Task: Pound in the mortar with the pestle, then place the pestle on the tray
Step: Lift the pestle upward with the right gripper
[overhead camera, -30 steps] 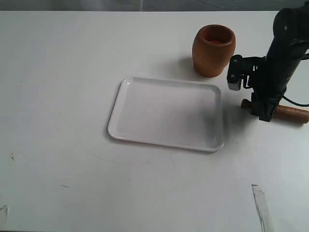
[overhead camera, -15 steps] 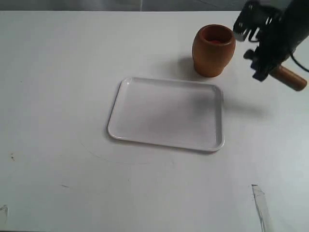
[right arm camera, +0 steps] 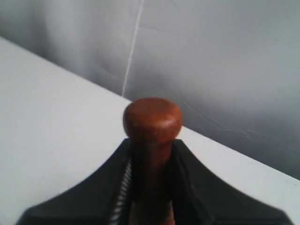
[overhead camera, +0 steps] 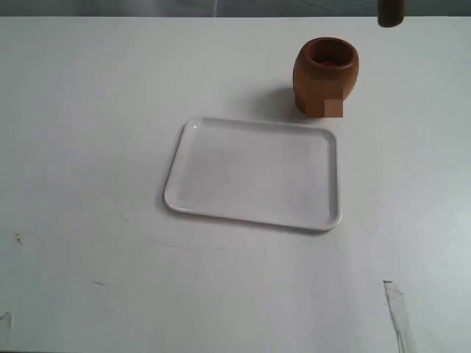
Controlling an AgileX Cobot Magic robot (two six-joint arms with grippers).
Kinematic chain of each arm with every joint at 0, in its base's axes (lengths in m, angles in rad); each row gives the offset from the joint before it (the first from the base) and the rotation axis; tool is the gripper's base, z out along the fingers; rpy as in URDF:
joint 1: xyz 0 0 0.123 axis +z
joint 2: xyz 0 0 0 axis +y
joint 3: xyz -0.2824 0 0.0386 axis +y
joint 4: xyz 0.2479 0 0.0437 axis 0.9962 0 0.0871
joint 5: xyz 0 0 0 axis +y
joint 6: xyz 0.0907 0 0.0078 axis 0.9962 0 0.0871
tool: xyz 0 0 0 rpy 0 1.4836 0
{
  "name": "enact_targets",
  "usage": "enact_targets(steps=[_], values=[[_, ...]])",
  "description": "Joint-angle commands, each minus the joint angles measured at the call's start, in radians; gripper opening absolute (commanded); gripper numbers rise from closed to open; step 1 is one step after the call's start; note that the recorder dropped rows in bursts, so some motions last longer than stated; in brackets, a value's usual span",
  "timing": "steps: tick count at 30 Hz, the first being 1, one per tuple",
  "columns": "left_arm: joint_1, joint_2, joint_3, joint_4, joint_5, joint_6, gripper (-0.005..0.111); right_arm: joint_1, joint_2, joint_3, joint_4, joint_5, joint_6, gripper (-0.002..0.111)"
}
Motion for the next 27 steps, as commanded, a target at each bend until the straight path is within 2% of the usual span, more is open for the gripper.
enact_targets(steps=[1,4,6,8,10,13,15,27], values=[[-0.008,-0.001,0.001,-0.007,-0.003,-0.008,0.000,0.052,-0.004,0.102,0.141,-0.319,-0.097,0.000],[-0.008,-0.001,0.001,-0.007,-0.003,-0.008,0.000,0.081,-0.004,0.155,0.068,-0.426,-0.040,0.000],[-0.008,-0.001,0.001,-0.007,-0.003,-0.008,0.000,0.098,-0.004,0.189,-0.091,-0.482,0.131,0.000],[-0.008,-0.001,0.001,-0.007,-0.003,-0.008,0.000,0.111,-0.004,0.229,-0.330,-0.570,0.435,0.000],[-0.008,-0.001,0.001,-0.007,-0.003,-0.008,0.000,0.118,-0.004,0.278,-0.652,-0.699,0.826,0.000],[-0.008,-0.001,0.001,-0.007,-0.003,-0.008,0.000,0.118,0.013,0.347,-0.992,-1.044,1.210,0.000],[-0.008,-0.001,0.001,-0.007,-0.003,-0.008,0.000,0.118,0.046,0.374,-1.032,-1.205,1.226,0.000],[-0.008,-0.001,0.001,-0.007,-0.003,-0.008,0.000,0.040,0.288,0.374,-0.974,-1.324,1.180,0.000]])
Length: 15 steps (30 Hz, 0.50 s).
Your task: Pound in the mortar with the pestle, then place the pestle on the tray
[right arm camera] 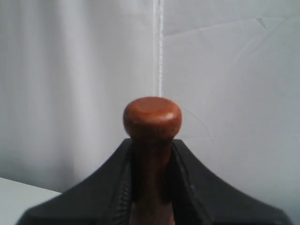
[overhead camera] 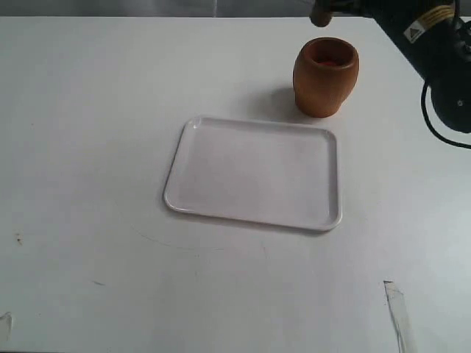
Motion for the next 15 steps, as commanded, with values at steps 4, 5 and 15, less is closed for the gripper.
enact_targets(steps=[4,5,15], values=[[-0.008,-0.001,0.001,-0.007,-0.003,-0.008,0.000,-0.041,0.133,0.008,0.002,-0.043,-0.026,0.000],[-0.008,-0.001,0.001,-0.007,-0.003,-0.008,0.000,-0.041,0.161,0.006,0.002,-0.044,-0.026,0.000],[-0.008,-0.001,0.001,-0.007,-0.003,-0.008,0.000,-0.041,0.327,0.002,0.031,-0.049,-0.051,0.000]])
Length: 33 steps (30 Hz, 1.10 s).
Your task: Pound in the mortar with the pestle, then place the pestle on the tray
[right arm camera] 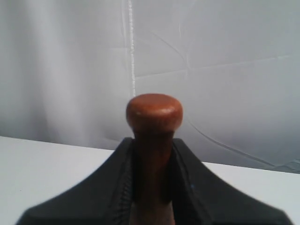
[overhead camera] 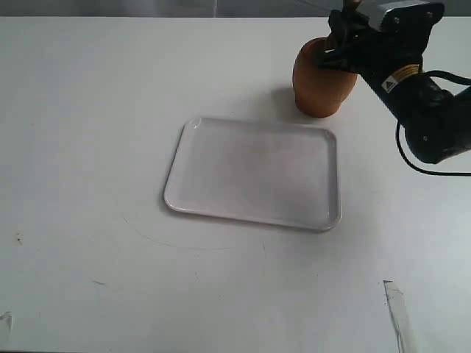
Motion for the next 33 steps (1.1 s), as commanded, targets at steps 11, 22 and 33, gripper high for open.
enact_targets(steps=[11,22,33], values=[[-0.008,-0.001,0.001,-0.007,-0.003,-0.008,0.000,-0.003,-0.266,0.006,0.009,0.045,-0.021,0.000],[-0.008,-0.001,0.001,-0.007,-0.003,-0.008,0.000,-0.003,-0.290,0.006,-0.027,0.172,-0.025,0.000],[-0.008,-0.001,0.001,-0.007,-0.003,-0.008,0.000,-0.003,0.006,0.006,-0.008,0.180,-0.029,0.000]])
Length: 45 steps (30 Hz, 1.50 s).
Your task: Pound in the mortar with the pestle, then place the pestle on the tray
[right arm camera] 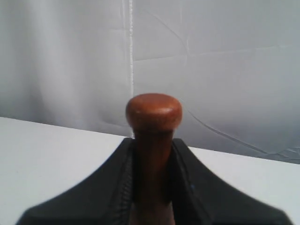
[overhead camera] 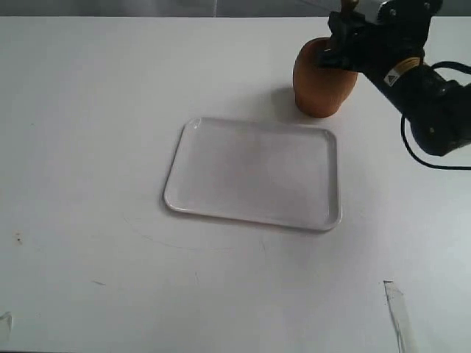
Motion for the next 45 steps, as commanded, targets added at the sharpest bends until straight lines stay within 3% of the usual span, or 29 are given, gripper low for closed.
enact_targets(steps=[1,7,16,23,33,39,45], values=[[-0.008,-0.001,0.001,-0.007,-0.003,-0.008,0.000,-0.003,0.062,0.007,0.000,0.037,-0.010,0.000],[-0.008,-0.001,0.001,-0.007,-0.003,-0.008,0.000,-0.003,-0.096,0.007,0.003,-0.084,-0.020,0.000],[-0.008,-0.001,0.001,-0.007,-0.003,-0.008,0.000,-0.003,-0.425,0.007,-0.008,-0.027,-0.047,0.000],[-0.008,-0.001,0.001,-0.007,-0.003,-0.008,0.000,-0.003,-0.285,0.007,-0.006,0.084,-0.055,0.000],[-0.008,-0.001,0.001,-0.007,-0.003,-0.008,0.000,-0.003,0.066,0.007,0.006,0.037,-0.055,0.000],[-0.008,-0.001,0.001,-0.007,-0.003,-0.008,0.000,-0.003,-0.023,0.007,-0.008,-0.090,-0.055,0.000],[-0.008,-0.001,0.001,-0.007,-0.003,-0.008,0.000,-0.003,-0.293,0.007,-0.010,-0.117,-0.055,0.000]])
